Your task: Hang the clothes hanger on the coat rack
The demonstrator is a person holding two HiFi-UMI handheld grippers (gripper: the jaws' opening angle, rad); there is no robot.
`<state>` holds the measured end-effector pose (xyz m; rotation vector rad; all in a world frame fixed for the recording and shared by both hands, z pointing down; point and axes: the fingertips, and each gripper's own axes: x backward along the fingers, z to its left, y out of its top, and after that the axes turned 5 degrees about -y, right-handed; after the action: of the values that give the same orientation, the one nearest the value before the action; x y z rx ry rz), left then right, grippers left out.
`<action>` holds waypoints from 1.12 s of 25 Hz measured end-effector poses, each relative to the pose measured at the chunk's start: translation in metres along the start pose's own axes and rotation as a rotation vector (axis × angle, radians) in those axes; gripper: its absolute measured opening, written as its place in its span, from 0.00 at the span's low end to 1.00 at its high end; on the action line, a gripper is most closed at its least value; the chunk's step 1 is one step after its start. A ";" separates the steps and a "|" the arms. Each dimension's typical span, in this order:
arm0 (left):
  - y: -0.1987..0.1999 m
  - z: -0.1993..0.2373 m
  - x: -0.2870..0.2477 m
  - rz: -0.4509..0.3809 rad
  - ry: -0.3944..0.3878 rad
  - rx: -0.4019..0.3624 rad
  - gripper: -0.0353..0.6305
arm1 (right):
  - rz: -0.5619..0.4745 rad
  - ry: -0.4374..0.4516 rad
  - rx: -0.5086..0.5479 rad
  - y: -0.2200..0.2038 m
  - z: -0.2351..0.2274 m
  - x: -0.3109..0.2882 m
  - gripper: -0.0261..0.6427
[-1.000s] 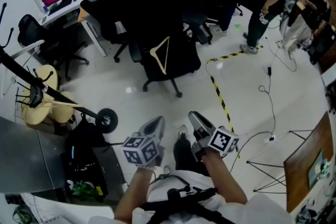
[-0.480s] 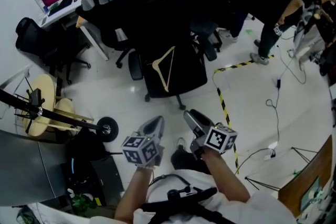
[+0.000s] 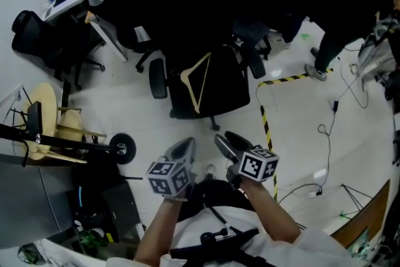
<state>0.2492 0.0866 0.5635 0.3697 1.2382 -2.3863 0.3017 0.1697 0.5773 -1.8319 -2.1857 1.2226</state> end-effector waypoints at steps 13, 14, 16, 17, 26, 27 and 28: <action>0.016 0.100 -0.069 0.027 0.050 0.075 0.04 | 0.142 -0.062 0.107 0.012 -0.034 -0.136 0.42; 0.018 0.110 -0.076 0.033 0.058 0.075 0.04 | 0.153 -0.070 0.108 0.012 -0.038 -0.148 0.42; 0.020 0.129 -0.089 0.047 0.074 0.079 0.04 | 0.173 -0.096 0.119 0.012 -0.049 -0.171 0.42; 0.020 0.138 -0.095 0.052 0.082 0.086 0.04 | 0.183 -0.111 0.125 0.010 -0.056 -0.181 0.42; 0.024 0.216 -0.153 0.151 0.107 0.116 0.04 | 0.281 -0.257 0.215 0.003 -0.117 -0.283 0.42; 0.024 0.223 -0.159 0.158 0.111 0.108 0.04 | 0.290 -0.271 0.229 0.001 -0.124 -0.293 0.43; 0.023 0.230 -0.165 0.164 0.116 0.095 0.04 | 0.300 -0.282 0.242 -0.002 -0.131 -0.303 0.43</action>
<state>0.3955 -0.0740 0.7467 0.6233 1.1001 -2.3149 0.4563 -0.0170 0.8013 -2.0387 -1.8136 1.8144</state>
